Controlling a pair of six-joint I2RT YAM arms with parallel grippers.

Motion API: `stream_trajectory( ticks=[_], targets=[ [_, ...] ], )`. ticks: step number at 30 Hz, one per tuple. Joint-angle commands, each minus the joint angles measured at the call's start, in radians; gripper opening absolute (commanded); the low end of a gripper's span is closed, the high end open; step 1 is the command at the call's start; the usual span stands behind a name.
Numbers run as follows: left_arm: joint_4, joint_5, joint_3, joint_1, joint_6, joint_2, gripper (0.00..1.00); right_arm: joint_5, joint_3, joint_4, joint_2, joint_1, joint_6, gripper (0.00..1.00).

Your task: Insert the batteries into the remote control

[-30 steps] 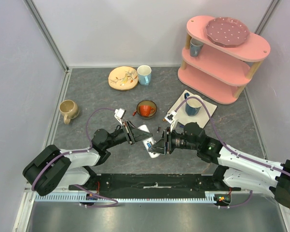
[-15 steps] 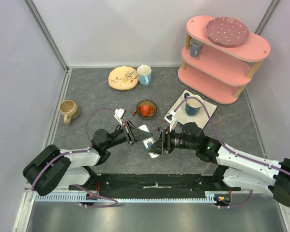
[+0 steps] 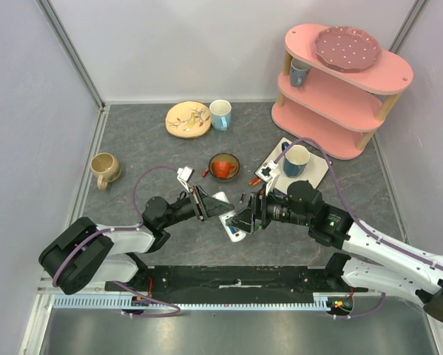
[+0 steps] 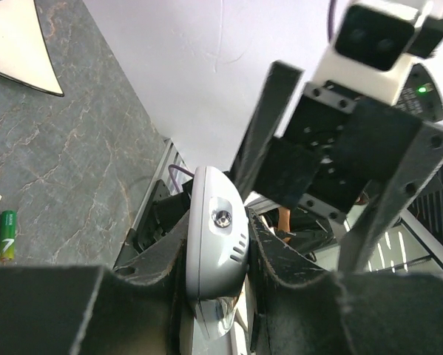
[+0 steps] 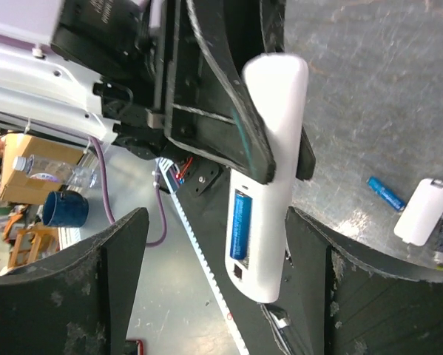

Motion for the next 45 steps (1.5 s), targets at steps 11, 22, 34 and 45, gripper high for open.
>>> stream_trajectory(
  ticks=[11,22,34,45],
  targets=[
    [0.353,-0.005,0.002,-0.004,-0.01,0.01,0.02,0.187,0.098,-0.248,-0.023,-0.003,-0.188,0.76],
    [0.352,0.015,0.03,-0.004,-0.023,0.007,0.02,0.0,-0.002,-0.046,-0.009,-0.003,-0.131,0.73],
    [0.352,0.023,0.03,-0.004,-0.023,-0.049,0.02,-0.032,-0.048,0.031,0.02,-0.004,-0.088,0.63],
    [0.352,0.018,0.039,-0.004,-0.025,-0.06,0.02,-0.042,-0.063,0.072,0.04,-0.004,-0.074,0.57]
  ],
)
